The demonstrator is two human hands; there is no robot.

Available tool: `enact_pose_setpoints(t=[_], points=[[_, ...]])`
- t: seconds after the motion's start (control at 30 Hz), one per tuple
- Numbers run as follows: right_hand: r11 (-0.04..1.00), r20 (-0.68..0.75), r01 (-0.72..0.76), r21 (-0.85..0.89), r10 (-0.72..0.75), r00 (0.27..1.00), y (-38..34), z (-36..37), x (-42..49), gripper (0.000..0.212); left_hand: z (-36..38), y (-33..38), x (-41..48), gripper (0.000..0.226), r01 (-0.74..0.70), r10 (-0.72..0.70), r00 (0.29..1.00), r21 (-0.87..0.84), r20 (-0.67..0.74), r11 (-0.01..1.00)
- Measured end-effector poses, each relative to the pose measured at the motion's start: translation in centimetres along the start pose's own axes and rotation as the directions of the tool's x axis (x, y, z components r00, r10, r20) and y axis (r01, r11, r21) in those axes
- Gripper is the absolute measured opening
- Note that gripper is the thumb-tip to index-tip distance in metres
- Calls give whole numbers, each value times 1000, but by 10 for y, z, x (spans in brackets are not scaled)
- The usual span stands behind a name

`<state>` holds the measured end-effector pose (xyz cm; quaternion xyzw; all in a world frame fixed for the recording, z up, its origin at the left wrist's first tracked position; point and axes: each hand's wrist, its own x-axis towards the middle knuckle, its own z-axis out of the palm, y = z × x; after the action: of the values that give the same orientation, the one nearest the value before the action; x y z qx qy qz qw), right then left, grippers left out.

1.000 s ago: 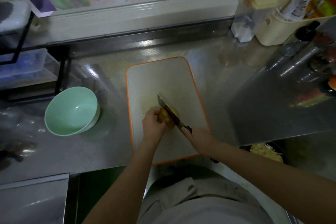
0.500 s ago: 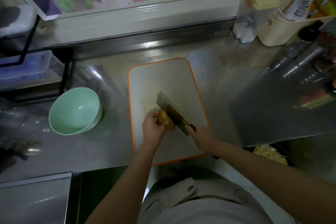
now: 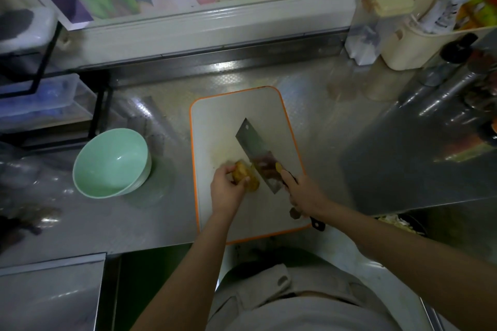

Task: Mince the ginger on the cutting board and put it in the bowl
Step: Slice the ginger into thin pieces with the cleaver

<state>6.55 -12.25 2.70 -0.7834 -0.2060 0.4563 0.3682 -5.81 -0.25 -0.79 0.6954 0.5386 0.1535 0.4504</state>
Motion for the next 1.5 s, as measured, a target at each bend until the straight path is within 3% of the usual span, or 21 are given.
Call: enact_pose_setpoints(t=[0.13, 0.23, 0.37, 0.6, 0.77, 0.97, 1.13, 1.3, 1.5], points=[[999, 9, -35, 21, 35, 999, -9, -5, -9, 42, -1, 0, 8, 41, 11, -11, 999, -8, 35, 1000], [977, 37, -110, 183, 105, 994, -16, -10, -14, 44, -2, 0, 15, 30, -38, 38, 999, 2, -3, 999], [932, 139, -221, 286, 188, 972, -22, -14, -24, 48, -3, 19, 18, 29, 17, -29, 997, -164, -69, 986], [882, 243, -310, 355, 233, 942, -29, -14, -30, 49, -3, 53, 25, 18, 185, -84, 972, -491, 220, 852], [846, 283, -342, 409, 238, 929, -32, -16, -31, 49, 0, 52, 30, 16, 312, -89, 933, -662, 348, 681], [764, 284, -372, 528, 254, 925, -30, -22, -28, 49, 2, 48, 37, 18, 340, -83, 922, -688, 379, 641], [758, 297, -388, 524, 264, 918, -28, -26, -27, 48, 10, 59, 40, 32, 350, -83, 893, -565, 443, 747], [716, 331, -406, 569, 252, 909, -28, -26, -31, 47, 18, 71, 36, 32, 494, -116, 818, -585, 564, 643], [759, 275, -358, 544, 242, 931, -29, -29, -30, 48, 17, 66, 46, 17, 625, -215, 749, -558, 627, 546]])
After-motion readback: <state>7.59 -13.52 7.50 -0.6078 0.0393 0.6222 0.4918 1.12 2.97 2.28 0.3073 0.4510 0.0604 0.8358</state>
